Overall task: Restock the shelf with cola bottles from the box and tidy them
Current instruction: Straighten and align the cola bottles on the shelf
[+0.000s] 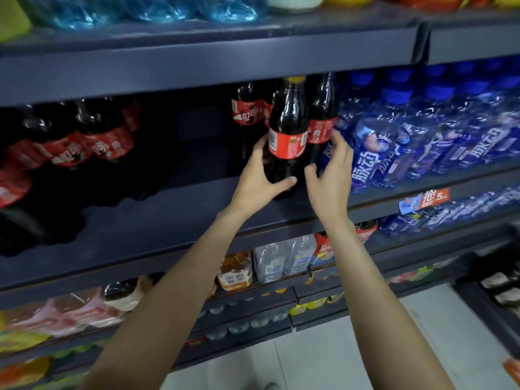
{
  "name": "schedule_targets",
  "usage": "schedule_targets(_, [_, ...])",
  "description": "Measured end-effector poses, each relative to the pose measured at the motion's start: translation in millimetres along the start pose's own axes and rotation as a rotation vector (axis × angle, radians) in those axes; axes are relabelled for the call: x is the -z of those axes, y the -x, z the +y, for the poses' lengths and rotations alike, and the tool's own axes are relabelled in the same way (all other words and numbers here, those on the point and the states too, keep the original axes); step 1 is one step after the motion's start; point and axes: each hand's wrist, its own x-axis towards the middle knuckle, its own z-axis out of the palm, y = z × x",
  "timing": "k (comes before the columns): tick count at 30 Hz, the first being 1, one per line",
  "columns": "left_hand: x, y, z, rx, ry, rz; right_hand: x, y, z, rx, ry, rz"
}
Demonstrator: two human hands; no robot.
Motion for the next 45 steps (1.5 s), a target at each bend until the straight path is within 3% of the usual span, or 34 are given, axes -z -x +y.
schedule_targets(6, [-1.3,6.2,-0.6,0.020,0.031,0.124,-7.6,-25.4,6.3,-0.014,0.043,-0.051])
schedule_targets(13, [52.1,64.4,-2.7,0.028,-0.128,0.440,-6.2,-23.4,-3.1,-0.036,0.020,-0.032])
schedule_targets(20, [112.7,125.0,-16.7,0.120,-0.255,0.730,-15.3,25.4,-36.8,0.054,-0.333,-0.445])
schedule_targets(26, [153.6,143.3,-26.3,0.183,-0.391,0.980,-72.5,48.0,-82.8,0.081,-0.492,-0.571])
schedule_targets(29, [174.3,143.6,-37.2,0.190,-0.308,0.927,-99.7,53.6,-103.0,0.082,-0.517,-0.599])
schedule_targets(34, [214.9,143.3,-54.8,0.158,-0.133,0.561,-130.2,64.9,-124.6,0.084,-0.487,-0.623])
schedule_targets(36, [221.2,143.0,-54.7,0.163,-0.099,0.490,-137.9,71.0,-127.6,0.092,-0.465,-0.603])
schedule_targets(41, [228.1,144.9,-57.0,0.154,-0.115,0.414,-147.8,79.6,-138.1,0.115,-0.423,-0.565])
schedule_targets(45, [223.7,149.8,-45.9,0.048,-0.431,0.558,-152.6,84.0,-144.7,0.140,-0.383,-0.542])
